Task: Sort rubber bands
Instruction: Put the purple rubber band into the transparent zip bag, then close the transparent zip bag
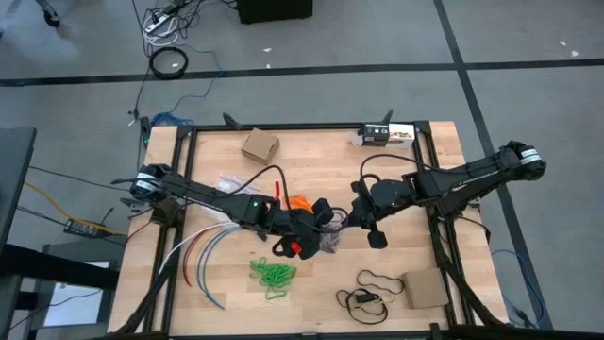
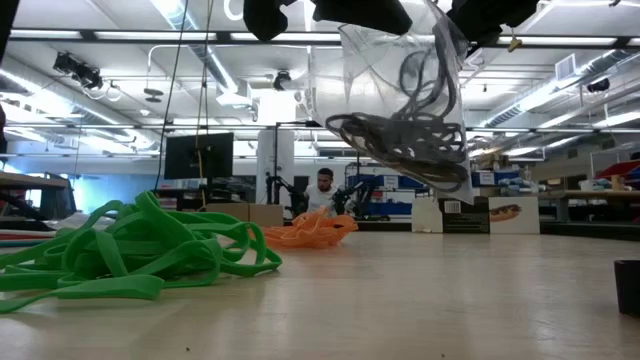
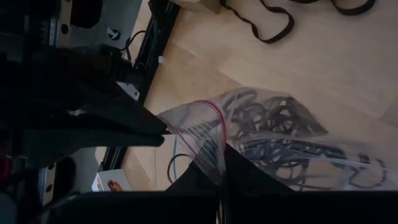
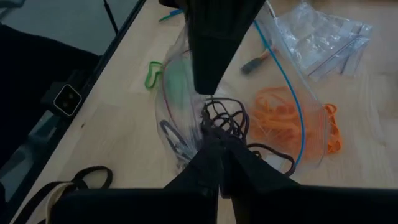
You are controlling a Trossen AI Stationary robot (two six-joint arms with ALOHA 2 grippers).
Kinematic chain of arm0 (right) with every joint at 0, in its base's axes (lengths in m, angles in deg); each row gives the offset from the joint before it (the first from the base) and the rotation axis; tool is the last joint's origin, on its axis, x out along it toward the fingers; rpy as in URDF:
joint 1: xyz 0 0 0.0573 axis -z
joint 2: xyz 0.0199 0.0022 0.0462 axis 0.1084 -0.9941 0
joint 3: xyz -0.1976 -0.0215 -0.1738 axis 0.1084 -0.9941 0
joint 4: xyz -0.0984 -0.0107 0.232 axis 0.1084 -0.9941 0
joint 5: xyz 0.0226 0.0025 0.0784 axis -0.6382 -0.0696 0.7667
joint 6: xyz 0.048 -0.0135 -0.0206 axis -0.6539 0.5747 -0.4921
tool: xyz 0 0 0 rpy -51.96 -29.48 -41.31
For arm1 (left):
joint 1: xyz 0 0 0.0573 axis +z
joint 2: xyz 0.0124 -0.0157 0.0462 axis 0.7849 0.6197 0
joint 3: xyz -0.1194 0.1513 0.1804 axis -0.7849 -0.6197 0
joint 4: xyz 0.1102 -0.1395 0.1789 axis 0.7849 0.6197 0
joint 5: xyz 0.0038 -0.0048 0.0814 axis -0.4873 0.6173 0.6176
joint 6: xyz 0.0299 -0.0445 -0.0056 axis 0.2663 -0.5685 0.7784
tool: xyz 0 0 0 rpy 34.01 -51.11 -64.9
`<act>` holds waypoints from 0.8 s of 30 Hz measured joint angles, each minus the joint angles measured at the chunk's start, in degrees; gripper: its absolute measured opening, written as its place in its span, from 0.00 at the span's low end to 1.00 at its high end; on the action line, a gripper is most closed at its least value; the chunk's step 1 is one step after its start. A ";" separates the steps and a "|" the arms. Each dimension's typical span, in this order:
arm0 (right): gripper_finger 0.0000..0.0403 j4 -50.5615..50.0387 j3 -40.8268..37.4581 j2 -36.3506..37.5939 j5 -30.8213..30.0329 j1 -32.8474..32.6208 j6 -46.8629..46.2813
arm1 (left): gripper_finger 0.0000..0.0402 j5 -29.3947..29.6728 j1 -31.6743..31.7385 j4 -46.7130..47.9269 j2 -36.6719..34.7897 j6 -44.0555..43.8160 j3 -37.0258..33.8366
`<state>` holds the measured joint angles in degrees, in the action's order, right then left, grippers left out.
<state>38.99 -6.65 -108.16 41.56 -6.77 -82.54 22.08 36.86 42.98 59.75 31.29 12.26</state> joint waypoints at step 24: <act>0.50 0.67 0.00 7.53 -7.85 -5.88 8.77 | 0.01 7.32 -1.31 -5.87 0.02 7.06 -0.04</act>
<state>39.66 -6.65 -100.63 33.71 -12.66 -73.76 29.40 35.55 37.11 59.78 38.36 12.22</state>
